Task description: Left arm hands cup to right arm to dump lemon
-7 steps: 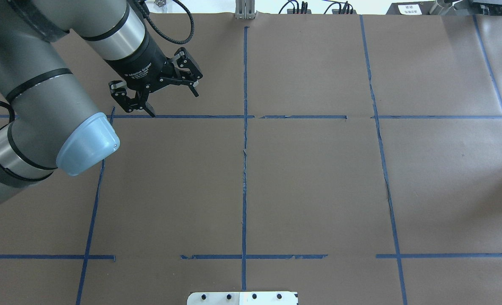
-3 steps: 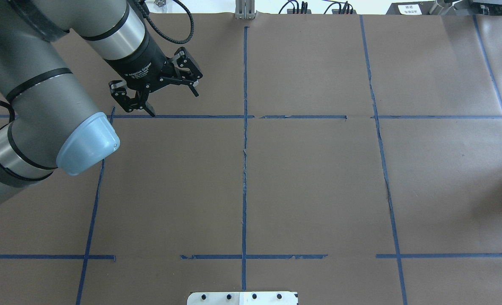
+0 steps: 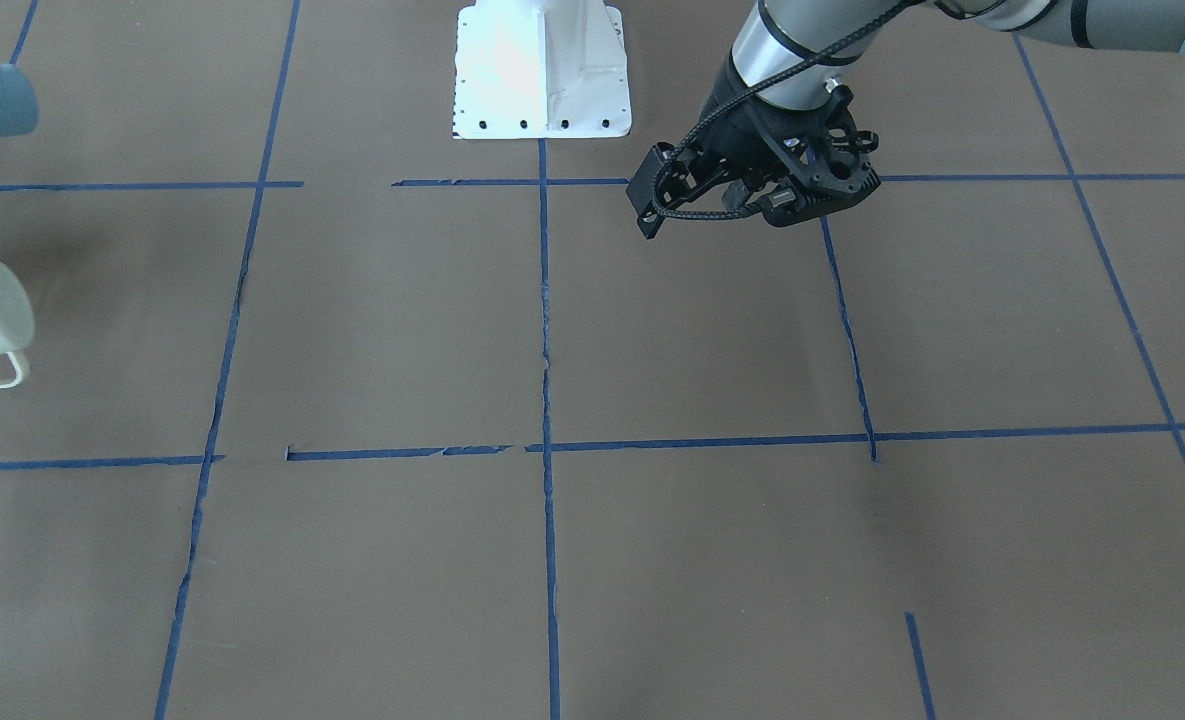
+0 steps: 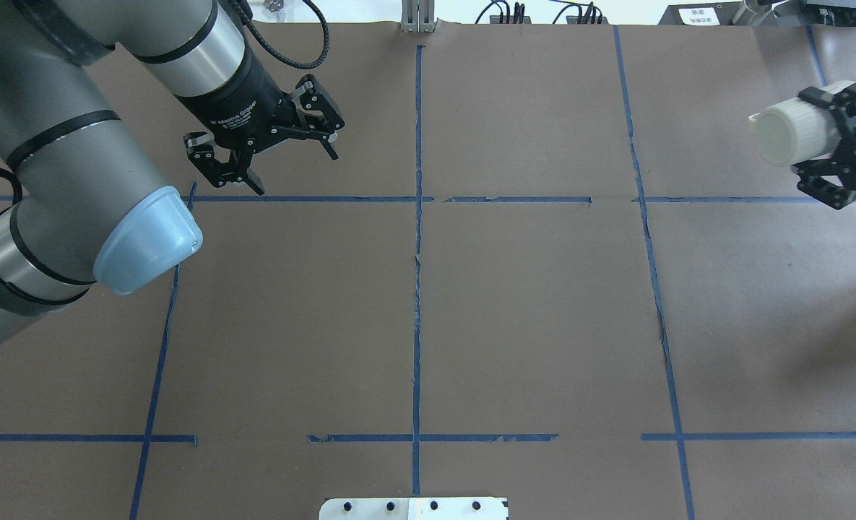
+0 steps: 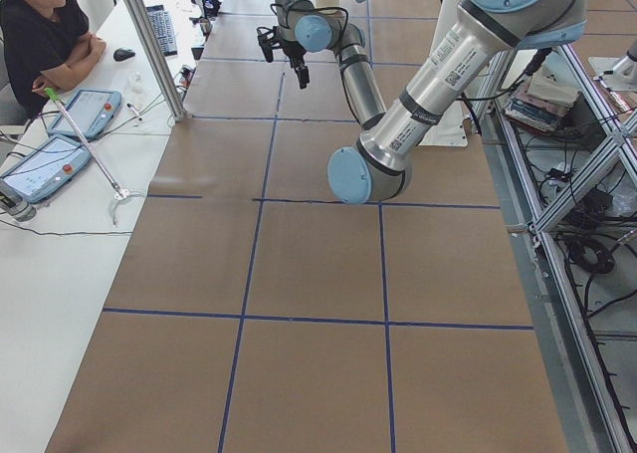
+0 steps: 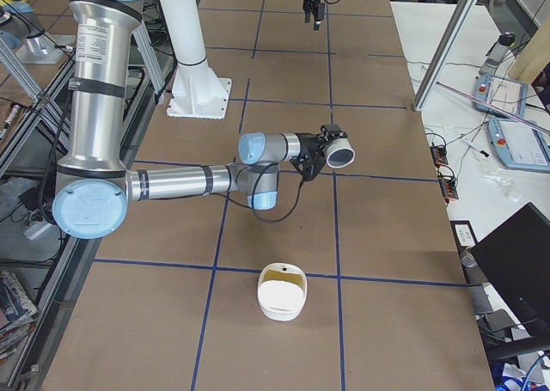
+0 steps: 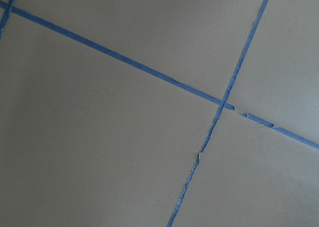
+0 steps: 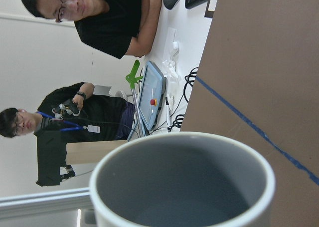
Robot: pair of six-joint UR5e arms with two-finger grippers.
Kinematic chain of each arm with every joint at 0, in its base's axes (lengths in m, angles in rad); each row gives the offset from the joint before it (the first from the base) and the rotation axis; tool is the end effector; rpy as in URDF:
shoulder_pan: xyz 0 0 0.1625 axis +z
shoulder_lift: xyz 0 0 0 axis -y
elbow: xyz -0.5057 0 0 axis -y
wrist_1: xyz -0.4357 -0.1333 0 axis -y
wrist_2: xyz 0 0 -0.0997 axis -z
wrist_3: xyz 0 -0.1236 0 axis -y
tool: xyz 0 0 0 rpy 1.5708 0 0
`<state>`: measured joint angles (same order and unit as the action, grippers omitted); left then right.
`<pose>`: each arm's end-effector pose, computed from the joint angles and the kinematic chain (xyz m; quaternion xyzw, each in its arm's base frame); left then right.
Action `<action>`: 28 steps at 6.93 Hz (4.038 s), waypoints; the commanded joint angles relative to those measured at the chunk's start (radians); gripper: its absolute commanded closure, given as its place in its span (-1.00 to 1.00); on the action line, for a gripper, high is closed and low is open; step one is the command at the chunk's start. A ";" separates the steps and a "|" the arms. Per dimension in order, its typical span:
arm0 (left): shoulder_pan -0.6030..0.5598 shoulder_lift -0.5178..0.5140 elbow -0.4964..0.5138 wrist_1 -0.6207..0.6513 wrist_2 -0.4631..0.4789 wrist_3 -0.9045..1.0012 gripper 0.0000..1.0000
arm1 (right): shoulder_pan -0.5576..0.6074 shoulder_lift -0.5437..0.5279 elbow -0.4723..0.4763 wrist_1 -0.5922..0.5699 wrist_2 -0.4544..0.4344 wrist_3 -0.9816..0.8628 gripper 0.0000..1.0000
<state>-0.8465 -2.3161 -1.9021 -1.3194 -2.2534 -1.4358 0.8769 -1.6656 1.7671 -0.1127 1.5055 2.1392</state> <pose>0.4142 -0.5517 0.1424 -0.0924 0.4778 -0.1748 0.8559 -0.2175 -0.4825 0.5235 0.1309 -0.6909 0.4872 0.5179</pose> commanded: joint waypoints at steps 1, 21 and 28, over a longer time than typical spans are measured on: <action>-0.002 -0.005 0.000 -0.001 0.000 0.000 -1.00 | -0.257 0.164 0.126 -0.350 -0.290 -0.352 0.54; 0.130 -0.151 0.149 0.008 0.028 -0.002 0.48 | -0.691 0.765 -0.136 -0.995 -0.982 -1.058 0.42; 0.100 -0.157 0.120 0.034 0.028 -0.002 1.00 | -0.733 0.709 -0.133 -0.995 -0.981 -1.056 -1.00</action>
<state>-0.7263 -2.4680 -1.7665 -1.3005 -2.2258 -1.4374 0.1549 -0.9322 1.6374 -1.1073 0.5247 1.0828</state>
